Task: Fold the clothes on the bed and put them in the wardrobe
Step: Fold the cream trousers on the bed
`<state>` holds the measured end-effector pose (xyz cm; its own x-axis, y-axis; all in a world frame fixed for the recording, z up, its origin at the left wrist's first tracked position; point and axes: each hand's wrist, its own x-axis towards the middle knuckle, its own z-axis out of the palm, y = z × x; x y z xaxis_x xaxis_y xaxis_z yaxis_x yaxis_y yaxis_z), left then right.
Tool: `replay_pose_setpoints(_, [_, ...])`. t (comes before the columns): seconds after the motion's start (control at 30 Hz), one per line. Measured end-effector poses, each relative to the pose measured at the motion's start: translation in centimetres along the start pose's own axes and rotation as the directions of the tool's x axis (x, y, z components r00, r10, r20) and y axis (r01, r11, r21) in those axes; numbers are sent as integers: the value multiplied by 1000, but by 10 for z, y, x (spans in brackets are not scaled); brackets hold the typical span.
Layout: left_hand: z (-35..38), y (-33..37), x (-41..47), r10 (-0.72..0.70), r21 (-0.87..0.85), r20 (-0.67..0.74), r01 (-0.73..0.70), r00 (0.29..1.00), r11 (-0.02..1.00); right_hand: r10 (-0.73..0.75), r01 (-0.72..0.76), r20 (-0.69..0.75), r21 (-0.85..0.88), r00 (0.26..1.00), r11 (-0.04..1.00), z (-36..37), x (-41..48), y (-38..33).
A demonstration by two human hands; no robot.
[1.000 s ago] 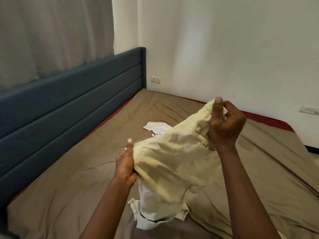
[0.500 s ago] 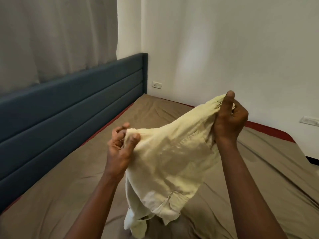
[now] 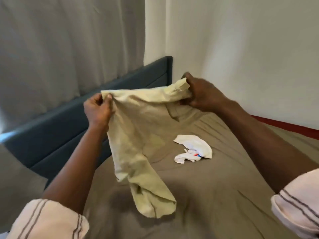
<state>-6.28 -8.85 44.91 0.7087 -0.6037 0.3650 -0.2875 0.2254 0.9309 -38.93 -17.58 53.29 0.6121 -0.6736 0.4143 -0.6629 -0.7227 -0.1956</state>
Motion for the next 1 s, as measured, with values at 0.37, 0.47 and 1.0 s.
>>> replay_pose_setpoints(0.37, [-21,27,-75,279,-100,-144,-295,949,950,-151,225,-329,201,932,953,32,-45,42])
replay_pose_setpoints(0.47, [-15,-74,-167,142,65,64,-147,988,987,-242,246,-270,-17,932,969,96,-135,89])
replay_pose_setpoints(1.0, [46,-386,-534,-730,868,428,-19,534,495,824,-941,516,-95,233,326,382,-573,176])
